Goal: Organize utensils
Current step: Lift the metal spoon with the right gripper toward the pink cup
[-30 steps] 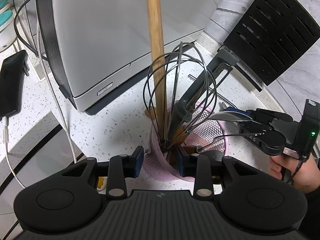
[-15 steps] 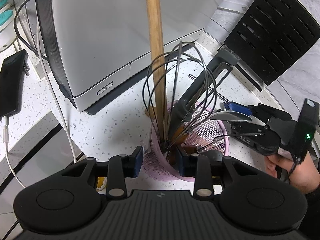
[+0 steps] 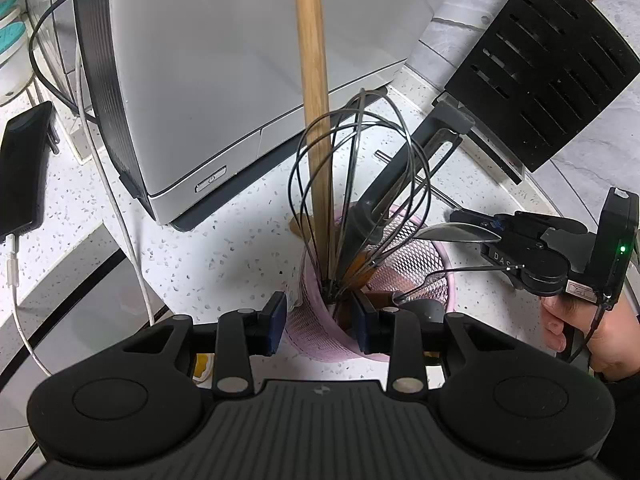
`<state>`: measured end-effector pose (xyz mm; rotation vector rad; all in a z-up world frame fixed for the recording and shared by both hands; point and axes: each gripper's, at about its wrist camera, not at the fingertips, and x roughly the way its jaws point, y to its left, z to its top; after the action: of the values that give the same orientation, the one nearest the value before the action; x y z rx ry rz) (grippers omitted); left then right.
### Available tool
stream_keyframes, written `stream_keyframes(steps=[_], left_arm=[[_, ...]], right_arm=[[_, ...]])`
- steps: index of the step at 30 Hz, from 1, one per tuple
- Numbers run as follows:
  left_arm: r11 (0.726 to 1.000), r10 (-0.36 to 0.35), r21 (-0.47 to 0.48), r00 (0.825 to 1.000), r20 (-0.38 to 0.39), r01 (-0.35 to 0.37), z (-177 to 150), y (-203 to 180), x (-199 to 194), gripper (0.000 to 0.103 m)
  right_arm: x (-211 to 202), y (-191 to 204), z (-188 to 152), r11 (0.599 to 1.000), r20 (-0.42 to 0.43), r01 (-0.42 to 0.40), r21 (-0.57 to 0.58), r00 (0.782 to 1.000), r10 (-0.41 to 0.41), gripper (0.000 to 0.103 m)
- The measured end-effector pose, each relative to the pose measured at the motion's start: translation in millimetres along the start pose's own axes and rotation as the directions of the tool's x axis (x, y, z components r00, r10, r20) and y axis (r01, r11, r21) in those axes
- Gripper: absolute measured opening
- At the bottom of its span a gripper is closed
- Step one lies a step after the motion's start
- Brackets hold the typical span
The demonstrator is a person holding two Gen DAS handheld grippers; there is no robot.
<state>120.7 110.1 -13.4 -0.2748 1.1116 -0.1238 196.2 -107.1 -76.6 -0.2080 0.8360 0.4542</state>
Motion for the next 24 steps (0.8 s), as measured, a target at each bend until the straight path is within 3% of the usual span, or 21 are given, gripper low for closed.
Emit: stream_keyframes(steps=[5, 14, 19, 24], left_arm=[[1.0, -0.001, 0.003, 1.0, 0.001, 0.001, 0.2, -0.6, -1.0, 0.039], [1.0, 0.01, 0.007, 1.0, 0.002, -0.01, 0.5, -2.7, -1.4, 0.04], [1.0, 0.01, 0.009, 1.0, -0.003, -0.01, 0.5, -5.8, 0.9, 0.04], [1.0, 0.016, 0.006, 1.0, -0.006, -0.016, 1.2, -8.4, 3.5, 0.04]], right_arm=[[-11.7, -6.4, 0.0, 0.998, 0.011, -0.02, 0.053, 1.0, 0.02, 0.0], [-59.0, -18.7, 3.8, 0.968, 0.141, -0.161, 0.194, 0.981, 0.134, 0.0], [-80.9, -12.4, 8.7, 0.95, 0.236, -0.227, 0.217, 0.956, 0.174, 0.0], [-104.2, -6.6, 15.3, 0.915, 0.361, -0.318, 0.249, 0.907, 0.217, 0.0]])
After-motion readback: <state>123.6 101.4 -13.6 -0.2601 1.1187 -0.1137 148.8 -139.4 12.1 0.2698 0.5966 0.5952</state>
